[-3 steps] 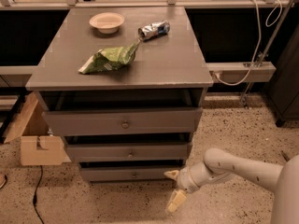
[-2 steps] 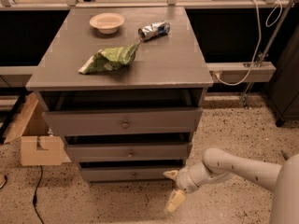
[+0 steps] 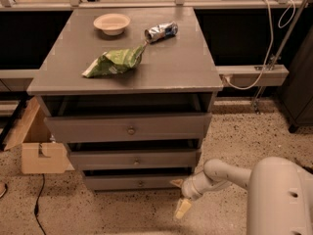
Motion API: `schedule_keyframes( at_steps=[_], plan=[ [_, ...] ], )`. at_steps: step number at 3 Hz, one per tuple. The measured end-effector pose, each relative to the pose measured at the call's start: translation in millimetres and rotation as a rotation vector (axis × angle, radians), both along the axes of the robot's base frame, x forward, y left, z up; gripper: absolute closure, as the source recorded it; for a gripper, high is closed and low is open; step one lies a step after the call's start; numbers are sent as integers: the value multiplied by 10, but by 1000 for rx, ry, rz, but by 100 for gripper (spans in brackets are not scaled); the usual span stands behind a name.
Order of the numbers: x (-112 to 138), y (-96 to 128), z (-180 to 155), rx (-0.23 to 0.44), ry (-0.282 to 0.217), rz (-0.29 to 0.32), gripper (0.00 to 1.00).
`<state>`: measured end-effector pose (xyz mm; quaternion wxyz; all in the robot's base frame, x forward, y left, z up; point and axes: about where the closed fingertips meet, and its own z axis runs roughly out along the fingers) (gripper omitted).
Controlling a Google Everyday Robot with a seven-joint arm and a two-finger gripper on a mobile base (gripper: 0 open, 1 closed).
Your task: Open bottom drawer
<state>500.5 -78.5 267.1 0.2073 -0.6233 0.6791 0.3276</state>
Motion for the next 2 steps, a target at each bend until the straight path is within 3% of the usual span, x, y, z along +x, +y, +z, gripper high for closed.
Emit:
schedule_keyframes(
  at_steps=[1, 2],
  plan=[
    [224, -21, -436, -37, -77, 34, 0],
    [418, -38, -585, -56, -170, 45, 0]
  ],
)
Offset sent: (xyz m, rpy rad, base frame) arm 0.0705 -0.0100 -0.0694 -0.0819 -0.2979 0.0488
